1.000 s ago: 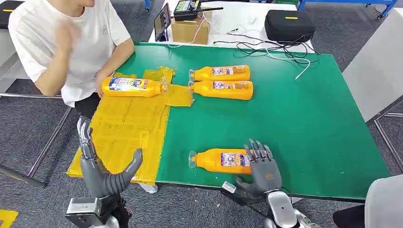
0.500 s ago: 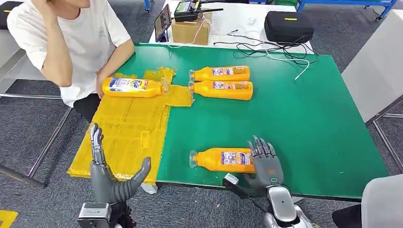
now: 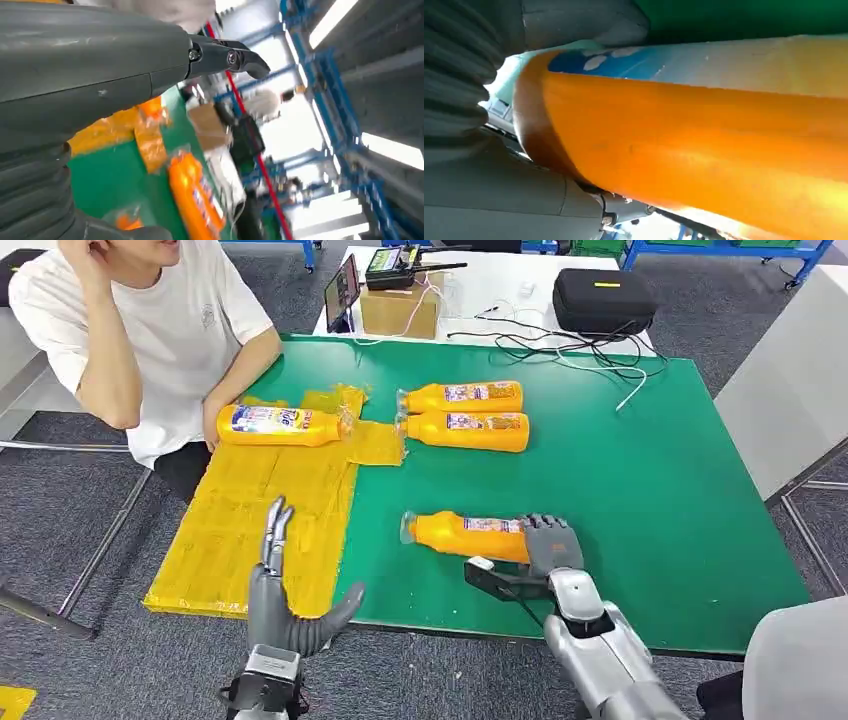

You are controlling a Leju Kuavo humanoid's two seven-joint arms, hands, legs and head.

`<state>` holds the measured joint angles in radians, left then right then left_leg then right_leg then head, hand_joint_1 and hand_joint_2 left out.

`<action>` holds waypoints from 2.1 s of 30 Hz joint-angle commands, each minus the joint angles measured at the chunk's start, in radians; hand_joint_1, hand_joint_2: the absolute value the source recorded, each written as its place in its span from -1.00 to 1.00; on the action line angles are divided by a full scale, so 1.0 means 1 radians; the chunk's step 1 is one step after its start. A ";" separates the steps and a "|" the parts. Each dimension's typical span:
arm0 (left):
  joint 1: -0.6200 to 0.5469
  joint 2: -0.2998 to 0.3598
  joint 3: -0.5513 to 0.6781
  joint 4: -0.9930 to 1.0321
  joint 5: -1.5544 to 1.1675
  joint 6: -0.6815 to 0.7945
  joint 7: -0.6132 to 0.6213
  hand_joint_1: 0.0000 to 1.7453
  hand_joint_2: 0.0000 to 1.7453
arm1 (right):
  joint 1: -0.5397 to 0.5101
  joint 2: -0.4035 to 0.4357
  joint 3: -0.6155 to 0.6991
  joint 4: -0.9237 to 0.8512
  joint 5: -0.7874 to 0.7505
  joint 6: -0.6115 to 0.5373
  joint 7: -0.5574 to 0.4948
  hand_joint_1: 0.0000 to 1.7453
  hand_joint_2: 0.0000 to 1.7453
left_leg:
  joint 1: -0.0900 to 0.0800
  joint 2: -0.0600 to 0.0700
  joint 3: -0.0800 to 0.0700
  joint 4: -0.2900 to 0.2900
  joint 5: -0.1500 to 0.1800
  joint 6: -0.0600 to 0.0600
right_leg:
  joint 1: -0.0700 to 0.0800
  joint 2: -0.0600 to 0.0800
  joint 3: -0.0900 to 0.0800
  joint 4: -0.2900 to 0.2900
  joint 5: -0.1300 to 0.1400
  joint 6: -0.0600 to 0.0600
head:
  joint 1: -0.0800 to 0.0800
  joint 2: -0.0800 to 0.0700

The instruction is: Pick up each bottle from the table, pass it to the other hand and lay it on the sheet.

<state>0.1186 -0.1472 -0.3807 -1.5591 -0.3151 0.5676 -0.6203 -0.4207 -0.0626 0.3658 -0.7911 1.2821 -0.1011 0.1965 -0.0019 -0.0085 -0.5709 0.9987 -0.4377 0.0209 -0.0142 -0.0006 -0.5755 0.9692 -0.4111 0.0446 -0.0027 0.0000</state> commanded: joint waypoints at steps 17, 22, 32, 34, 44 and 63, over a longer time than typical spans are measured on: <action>-0.056 0.005 0.026 0.135 0.134 -0.118 0.119 -1.00 1.00 | 0.096 0.013 -0.143 0.094 -0.447 0.062 -0.385 1.00 1.00 | 0.001 -0.004 0.007 -0.002 0.000 -0.001 | 0.001 -0.004 0.009 -0.003 0.000 -0.001 | 0.000 0.000; -0.029 -0.034 0.063 0.128 0.300 -0.148 0.200 -1.00 1.00 | 0.286 0.068 -0.160 -0.251 -0.635 -0.124 -0.473 1.00 1.00 | 0.002 0.000 0.010 -0.002 -0.001 -0.002 | 0.002 -0.001 0.010 -0.003 0.000 -0.002 | 0.001 0.000; -0.042 0.042 -0.047 0.120 0.626 -0.296 0.136 -1.00 1.00 | 0.352 0.159 -0.162 -0.606 -1.000 -0.414 -0.687 1.00 1.00 | 0.002 0.002 -0.011 0.001 -0.002 -0.003 | 0.001 0.003 0.000 0.004 -0.001 -0.001 | -0.001 0.000; -0.040 0.050 -0.066 0.122 0.614 -0.307 0.122 -1.00 1.00 | 0.360 0.166 -0.167 -0.627 -1.022 -0.434 -0.705 1.00 1.00 | 0.002 0.002 -0.010 0.001 -0.001 -0.003 | 0.001 0.002 0.001 0.004 -0.001 -0.001 | 0.000 0.000; -0.068 0.067 -0.171 0.173 0.762 -0.617 0.160 -1.00 1.00 | 0.342 0.182 -0.009 -0.549 -1.008 -0.341 -0.749 1.00 1.00 | 0.001 0.003 -0.013 -0.001 0.000 -0.003 | 0.000 0.003 -0.002 0.002 0.000 -0.001 | 0.000 0.000; -0.079 0.075 -0.199 0.169 0.683 -0.644 0.120 -1.00 1.00 | 0.283 0.208 0.240 -0.344 -0.894 -0.254 -0.667 1.00 1.00 | 0.002 0.005 -0.012 -0.002 -0.001 -0.004 | 0.001 0.005 -0.002 0.001 0.001 -0.002 | 0.000 0.000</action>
<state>0.0766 -0.1087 -0.5341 -1.4458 0.4257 -0.0763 -0.4738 -0.0580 0.1190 0.3774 -1.3702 0.3133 -0.3883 -0.5348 -0.0010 -0.0080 -0.5880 0.9987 -0.4374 0.0192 -0.0139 0.0015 -0.5805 0.9714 -0.4105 0.0450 -0.0031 0.0000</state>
